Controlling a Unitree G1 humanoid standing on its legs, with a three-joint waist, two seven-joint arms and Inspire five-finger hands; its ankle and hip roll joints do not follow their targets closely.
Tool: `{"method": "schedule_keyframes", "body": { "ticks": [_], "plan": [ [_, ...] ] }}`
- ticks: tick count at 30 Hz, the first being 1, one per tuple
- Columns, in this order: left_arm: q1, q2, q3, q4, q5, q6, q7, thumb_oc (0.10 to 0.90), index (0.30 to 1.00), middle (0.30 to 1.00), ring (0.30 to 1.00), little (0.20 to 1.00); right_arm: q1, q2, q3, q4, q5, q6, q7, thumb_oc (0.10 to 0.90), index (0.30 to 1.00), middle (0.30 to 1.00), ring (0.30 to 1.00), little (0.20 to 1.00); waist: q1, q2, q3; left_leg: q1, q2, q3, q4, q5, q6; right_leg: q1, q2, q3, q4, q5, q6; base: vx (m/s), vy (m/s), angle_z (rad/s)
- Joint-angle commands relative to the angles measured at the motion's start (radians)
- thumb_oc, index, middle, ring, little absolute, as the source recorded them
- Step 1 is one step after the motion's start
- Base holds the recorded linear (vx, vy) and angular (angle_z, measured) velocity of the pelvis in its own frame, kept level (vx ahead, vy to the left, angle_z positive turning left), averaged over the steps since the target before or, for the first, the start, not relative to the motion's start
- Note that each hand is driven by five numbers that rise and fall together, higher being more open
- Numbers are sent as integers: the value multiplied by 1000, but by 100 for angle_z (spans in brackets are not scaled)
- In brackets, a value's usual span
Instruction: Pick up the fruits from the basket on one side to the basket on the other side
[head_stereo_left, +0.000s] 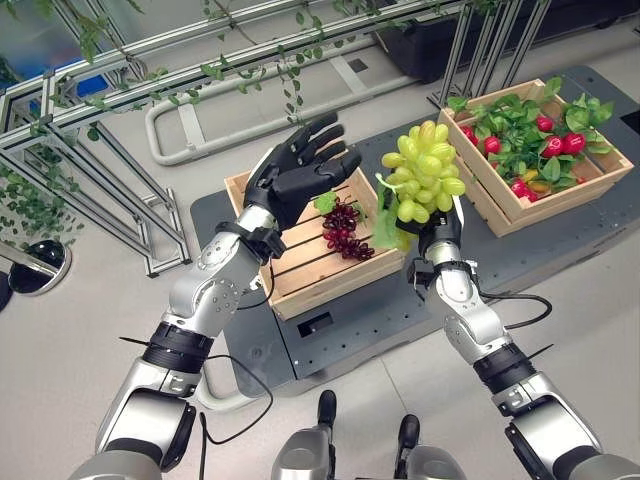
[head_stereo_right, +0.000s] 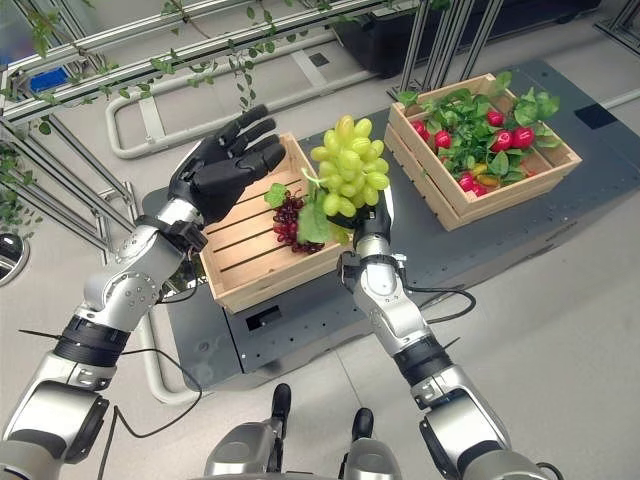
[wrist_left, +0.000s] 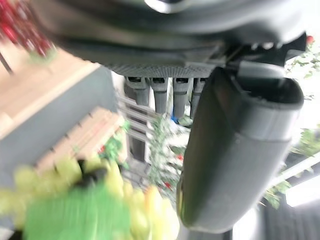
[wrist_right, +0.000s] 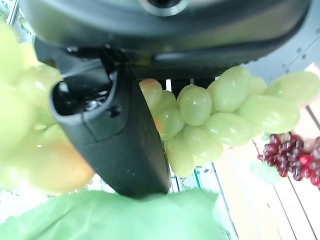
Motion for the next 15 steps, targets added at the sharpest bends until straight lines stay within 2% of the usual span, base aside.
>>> {"method": "schedule_keyframes", "body": {
  "ticks": [1, 8, 11, 15],
  "plan": [
    [41, -65, 31, 111, 40, -156, 2, 800, 900, 900, 900, 900, 64, 31, -47, -78, -95, -200, 18, 400, 300, 300, 300, 300, -3, -30, -325, 80, -5, 31, 2, -162, 0, 18, -45, 17, 2, -33, -22, -4, 2, -4],
    [75, -67, 41, 123, 111, -188, -27, 800, 900, 900, 900, 900, 104, 11, -86, -119, -151, -218, 24, 400, 300, 300, 300, 300, -20, -35, -320, 84, 4, 50, 2, -164, 1, 12, -40, 37, 2, -32, -23, -3, 2, -12],
    [121, -67, 57, 96, 170, -235, -12, 800, 900, 900, 900, 900, 150, -3, -122, -151, -166, -237, 40, 400, 300, 300, 300, 300, -28, -41, -319, 88, 9, 63, 2, -167, 1, 9, -37, 49, 2, -32, -21, 13, -15, -15],
    [197, -106, 80, 74, 180, -288, 20, 800, 900, 900, 900, 900, 209, -9, -171, -186, -168, -254, 65, 400, 300, 300, 300, 300, -39, -49, -317, 93, 16, 77, 2, -170, 1, 4, -31, 66, 2, -31, -20, 18, -21, -17]
  ]
}}
